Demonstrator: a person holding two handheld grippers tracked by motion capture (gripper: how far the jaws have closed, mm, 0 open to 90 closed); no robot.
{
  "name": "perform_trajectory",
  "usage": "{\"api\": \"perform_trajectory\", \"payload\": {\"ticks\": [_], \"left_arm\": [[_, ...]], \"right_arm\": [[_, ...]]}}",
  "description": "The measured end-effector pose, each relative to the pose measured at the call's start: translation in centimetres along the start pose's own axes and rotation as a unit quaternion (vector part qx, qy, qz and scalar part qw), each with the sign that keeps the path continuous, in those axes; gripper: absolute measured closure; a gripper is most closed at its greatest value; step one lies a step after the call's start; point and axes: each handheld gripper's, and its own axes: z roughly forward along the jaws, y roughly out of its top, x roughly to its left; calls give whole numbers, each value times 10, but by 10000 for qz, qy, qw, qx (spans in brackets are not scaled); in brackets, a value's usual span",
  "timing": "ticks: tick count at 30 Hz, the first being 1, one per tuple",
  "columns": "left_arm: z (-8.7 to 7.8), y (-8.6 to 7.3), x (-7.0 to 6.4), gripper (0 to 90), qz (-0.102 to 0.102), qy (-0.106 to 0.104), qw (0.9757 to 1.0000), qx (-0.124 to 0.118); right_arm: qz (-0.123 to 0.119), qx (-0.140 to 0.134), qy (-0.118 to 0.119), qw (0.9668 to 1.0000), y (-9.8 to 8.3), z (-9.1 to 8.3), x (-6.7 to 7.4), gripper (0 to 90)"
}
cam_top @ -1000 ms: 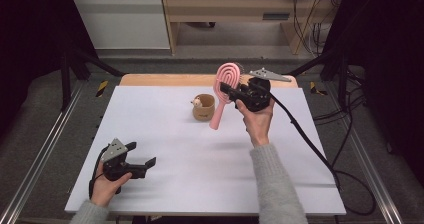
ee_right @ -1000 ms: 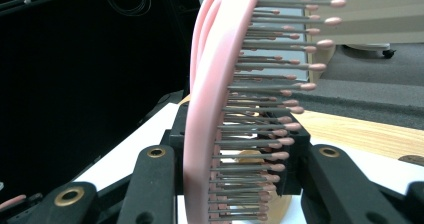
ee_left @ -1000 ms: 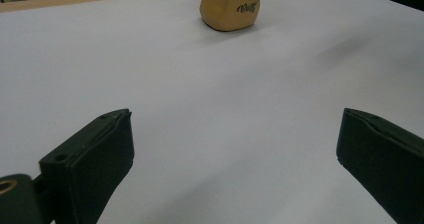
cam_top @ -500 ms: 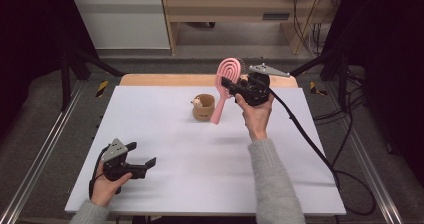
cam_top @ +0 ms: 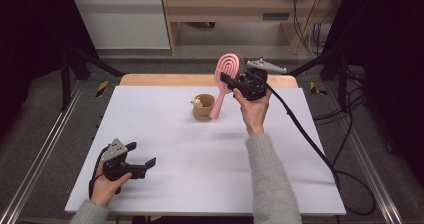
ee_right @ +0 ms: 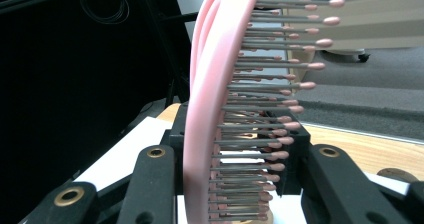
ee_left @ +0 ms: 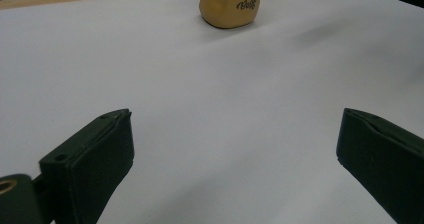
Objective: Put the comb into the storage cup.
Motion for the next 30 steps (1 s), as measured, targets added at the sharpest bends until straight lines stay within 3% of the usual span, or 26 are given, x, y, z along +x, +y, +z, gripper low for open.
{"api": "perform_trajectory", "payload": {"ticks": [30], "left_arm": [[0, -1, 0, 19, 24, -15, 10000, 15]], "right_arm": [[-54, -91, -240, 9997, 12, 25, -2, 623]]}}
